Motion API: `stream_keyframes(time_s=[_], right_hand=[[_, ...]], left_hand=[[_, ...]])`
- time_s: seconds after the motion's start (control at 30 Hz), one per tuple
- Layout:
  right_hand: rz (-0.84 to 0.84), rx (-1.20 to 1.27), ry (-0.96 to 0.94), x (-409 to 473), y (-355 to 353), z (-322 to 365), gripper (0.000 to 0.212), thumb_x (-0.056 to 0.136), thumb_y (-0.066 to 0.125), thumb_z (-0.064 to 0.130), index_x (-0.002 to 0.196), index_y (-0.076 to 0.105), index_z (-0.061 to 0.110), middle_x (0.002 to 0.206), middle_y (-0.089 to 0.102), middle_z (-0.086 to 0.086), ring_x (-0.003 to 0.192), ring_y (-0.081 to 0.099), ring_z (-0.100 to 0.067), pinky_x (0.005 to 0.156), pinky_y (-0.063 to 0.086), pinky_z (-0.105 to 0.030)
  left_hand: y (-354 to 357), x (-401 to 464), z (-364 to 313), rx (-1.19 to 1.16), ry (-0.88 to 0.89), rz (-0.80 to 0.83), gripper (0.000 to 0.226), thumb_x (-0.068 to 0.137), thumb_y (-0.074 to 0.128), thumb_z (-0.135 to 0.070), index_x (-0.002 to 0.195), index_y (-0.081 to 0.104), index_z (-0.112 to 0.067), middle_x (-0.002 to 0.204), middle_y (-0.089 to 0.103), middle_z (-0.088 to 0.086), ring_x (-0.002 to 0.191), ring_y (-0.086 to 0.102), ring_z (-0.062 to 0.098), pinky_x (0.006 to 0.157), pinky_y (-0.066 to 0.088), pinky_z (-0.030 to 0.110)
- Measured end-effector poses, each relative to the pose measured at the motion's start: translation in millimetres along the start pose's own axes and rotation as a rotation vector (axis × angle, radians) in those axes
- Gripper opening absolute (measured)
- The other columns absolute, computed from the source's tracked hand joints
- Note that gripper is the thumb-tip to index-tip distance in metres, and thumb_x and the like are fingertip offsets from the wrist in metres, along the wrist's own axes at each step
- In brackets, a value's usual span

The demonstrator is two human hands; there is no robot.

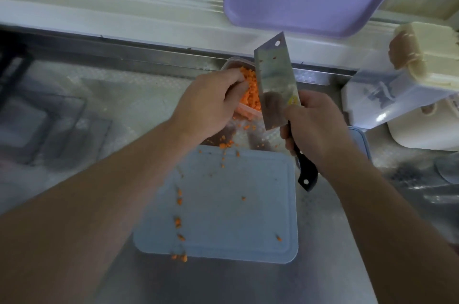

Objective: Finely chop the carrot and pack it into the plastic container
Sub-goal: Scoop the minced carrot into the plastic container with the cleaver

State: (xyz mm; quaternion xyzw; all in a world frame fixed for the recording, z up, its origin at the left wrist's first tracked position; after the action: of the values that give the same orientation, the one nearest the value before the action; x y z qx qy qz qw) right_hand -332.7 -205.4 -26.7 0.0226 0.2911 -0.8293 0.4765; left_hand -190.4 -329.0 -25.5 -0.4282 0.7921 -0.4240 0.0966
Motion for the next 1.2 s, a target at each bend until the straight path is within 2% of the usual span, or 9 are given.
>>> stream_keyframes(time_s=[0.13, 0.3, 0.37, 0.43, 0.5, 0.63, 0.87, 1.03, 1.2], right_hand=[[0.039, 0.019, -0.043, -18.9, 4.2, -7.9, 0.015, 0.097, 0.047, 0.009, 0.095, 0.061, 0.004, 0.063, 0.058, -0.014, 0.045, 0.05, -0.02, 0.043, 0.042, -0.032], [0.141, -0.023, 0.015, -67.6, 18.9, -49.0, 0.027, 0.102, 0.054, 0.02, 0.076, 0.056, 0.011, 0.055, 0.054, -0.014, 0.043, 0.046, -0.023, 0.046, 0.04, -0.037], [0.159, -0.06, 0.061, -82.8, 23.6, -69.8, 0.03, 0.102, 0.055, 0.021, 0.072, 0.056, 0.015, 0.053, 0.054, -0.014, 0.041, 0.047, -0.023, 0.045, 0.039, -0.035], [0.174, -0.099, 0.111, -95.4, 26.2, -88.8, 0.032, 0.103, 0.053, 0.019, 0.071, 0.058, 0.019, 0.052, 0.055, -0.011, 0.04, 0.048, -0.022, 0.045, 0.038, -0.031], [0.152, -0.14, 0.155, -105.2, 24.4, -102.6, 0.029, 0.103, 0.052, 0.02, 0.074, 0.057, 0.015, 0.054, 0.055, -0.01, 0.04, 0.049, -0.02, 0.044, 0.038, -0.03], [0.06, -0.044, 0.262, -113.2, 18.6, -117.2, 0.027, 0.104, 0.05, 0.015, 0.087, 0.05, -0.006, 0.055, 0.048, -0.015, 0.04, 0.041, -0.019, 0.04, 0.033, -0.03], [0.109, -0.039, 0.291, -103.8, 30.7, -119.2, 0.028, 0.106, 0.044, 0.019, 0.085, 0.059, 0.006, 0.054, 0.056, -0.012, 0.041, 0.048, -0.024, 0.044, 0.04, -0.031], [0.091, 0.072, 0.311, -98.5, 33.4, -120.3, 0.027, 0.107, 0.046, 0.017, 0.09, 0.059, 0.0, 0.055, 0.052, -0.015, 0.042, 0.044, -0.026, 0.041, 0.038, -0.027], [0.081, 0.033, 0.325, -92.0, 24.8, -128.3, 0.026, 0.107, 0.047, 0.021, 0.097, 0.059, 0.0, 0.055, 0.052, -0.014, 0.043, 0.046, -0.025, 0.044, 0.038, -0.032]], left_hand=[[-25.4, -18.4, 21.4, -0.15, -0.11, -0.068, 0.013, 0.098, 0.07, -0.02, 0.106, 0.08, -0.025, 0.086, 0.071, -0.022, 0.08, 0.065, -0.003, 0.077, 0.048, 0.014], [-48.2, -91.2, 50.6, -0.171, -0.233, -0.151, 0.016, 0.102, 0.063, -0.017, 0.108, 0.077, -0.022, 0.098, 0.074, -0.016, 0.09, 0.066, 0.003, 0.08, 0.047, 0.012], [-39.3, -119.0, 51.5, -0.106, -0.193, -0.084, 0.022, 0.105, 0.058, -0.016, 0.119, 0.074, -0.02, 0.115, 0.069, -0.011, 0.106, 0.062, 0.001, 0.094, 0.044, 0.013], [-22.1, -139.6, 45.9, -0.021, -0.137, 0.0, 0.03, 0.105, 0.056, -0.017, 0.133, 0.067, -0.018, 0.132, 0.061, -0.008, 0.126, 0.053, 0.008, 0.11, 0.035, 0.015], [-7.6, -146.7, 40.4, 0.044, -0.096, 0.029, 0.037, 0.106, 0.055, -0.023, 0.142, 0.06, -0.016, 0.142, 0.055, -0.005, 0.135, 0.047, 0.013, 0.118, 0.032, 0.024], [6.3, -129.6, 34.9, 0.029, -0.085, 0.001, 0.039, 0.106, 0.055, -0.02, 0.145, 0.057, -0.013, 0.141, 0.055, -0.001, 0.133, 0.049, 0.018, 0.114, 0.041, 0.034], [35.4, -124.8, 36.9, 0.068, -0.037, 0.065, 0.038, 0.103, 0.059, -0.011, 0.141, 0.063, -0.011, 0.129, 0.058, 0.001, 0.124, 0.047, 0.022, 0.109, 0.041, 0.036], [33.6, -121.4, 41.5, 0.125, -0.131, 0.018, 0.042, 0.098, 0.065, -0.011, 0.139, 0.063, -0.013, 0.123, 0.054, 0.005, 0.116, 0.047, 0.026, 0.101, 0.048, 0.041], [36.7, -116.5, 45.7, 0.037, -0.119, 0.06, 0.038, 0.099, 0.064, -0.008, 0.135, 0.068, -0.015, 0.121, 0.055, 0.0, 0.117, 0.044, 0.02, 0.104, 0.039, 0.026]])
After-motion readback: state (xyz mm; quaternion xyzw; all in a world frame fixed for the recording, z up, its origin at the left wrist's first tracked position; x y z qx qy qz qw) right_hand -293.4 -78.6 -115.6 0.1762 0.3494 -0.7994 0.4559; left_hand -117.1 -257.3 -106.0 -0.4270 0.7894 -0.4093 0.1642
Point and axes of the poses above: each hand's wrist, its own x-axis towards the middle knuckle, its own y-axis out of the palm, z = x × y, the point moved 10 cm from there along x, towards the middle knuckle
